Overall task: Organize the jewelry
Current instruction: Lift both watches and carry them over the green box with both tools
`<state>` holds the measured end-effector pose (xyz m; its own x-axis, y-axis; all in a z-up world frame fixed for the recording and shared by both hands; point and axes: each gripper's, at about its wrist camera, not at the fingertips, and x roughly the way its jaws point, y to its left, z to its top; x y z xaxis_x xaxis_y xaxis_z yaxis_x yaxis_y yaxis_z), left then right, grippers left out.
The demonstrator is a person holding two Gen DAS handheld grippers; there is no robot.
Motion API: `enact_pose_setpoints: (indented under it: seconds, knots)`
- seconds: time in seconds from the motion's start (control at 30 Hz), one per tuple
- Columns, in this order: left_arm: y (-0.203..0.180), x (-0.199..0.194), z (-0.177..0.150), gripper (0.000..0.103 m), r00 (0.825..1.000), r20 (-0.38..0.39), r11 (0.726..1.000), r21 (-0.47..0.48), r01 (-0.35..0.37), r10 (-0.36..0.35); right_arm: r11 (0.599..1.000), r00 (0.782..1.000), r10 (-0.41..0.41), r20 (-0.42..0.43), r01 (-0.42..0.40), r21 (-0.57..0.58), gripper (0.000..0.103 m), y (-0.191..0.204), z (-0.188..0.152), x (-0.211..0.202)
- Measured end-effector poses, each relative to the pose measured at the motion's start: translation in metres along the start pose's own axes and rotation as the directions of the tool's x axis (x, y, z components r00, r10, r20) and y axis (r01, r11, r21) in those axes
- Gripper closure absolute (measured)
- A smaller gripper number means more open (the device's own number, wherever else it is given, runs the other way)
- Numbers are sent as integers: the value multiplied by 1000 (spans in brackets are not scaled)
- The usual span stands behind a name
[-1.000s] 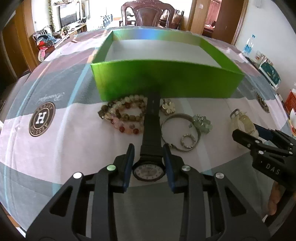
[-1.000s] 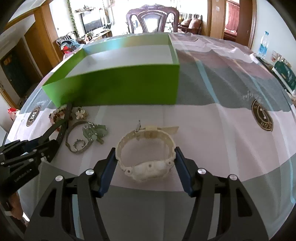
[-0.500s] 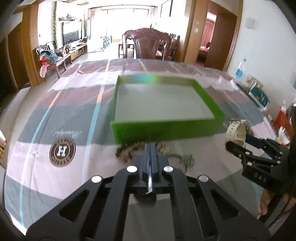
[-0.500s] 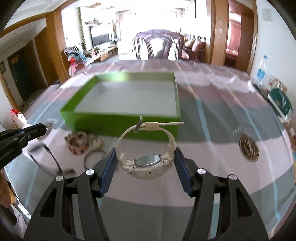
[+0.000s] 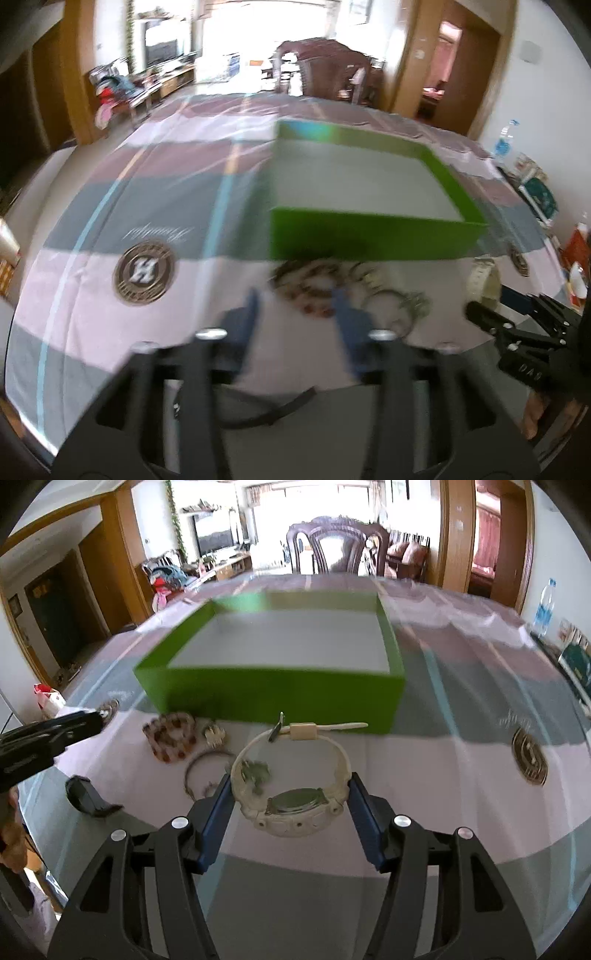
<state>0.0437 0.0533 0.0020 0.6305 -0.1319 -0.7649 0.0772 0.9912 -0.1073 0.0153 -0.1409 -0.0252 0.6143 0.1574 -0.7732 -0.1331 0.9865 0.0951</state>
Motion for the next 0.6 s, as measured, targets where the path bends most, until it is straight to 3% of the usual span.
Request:
enact_pose_setpoints:
  seconds: [0.03,0.1,0.23,0.4,0.6]
  knots:
    - [6,-1,-4,49,1000,-8,1000,-14,-15,15,1000,1000,-1,-9,1,6,42,-2,-2,3]
    - [21,-1,-15,34,999,-41,998,-53,-32,29,1000,1000,-2,-22,2,20,42,-4,-6,8]
    - [41,-5,-34,33,997,-67,996,-84,-36,30,999,999,4,-49,-2,40,42,-7,-12,19]
    - [58,-13,-47,52,996,-87,994,-98,-39,30,1000,999,-1,-54,2,24,42,-4,-15,22]
    - [64,3,-57,61,990,-138,994,-92,-55,42,1000,999,-11,-52,12,20,42,-1,-14,25]
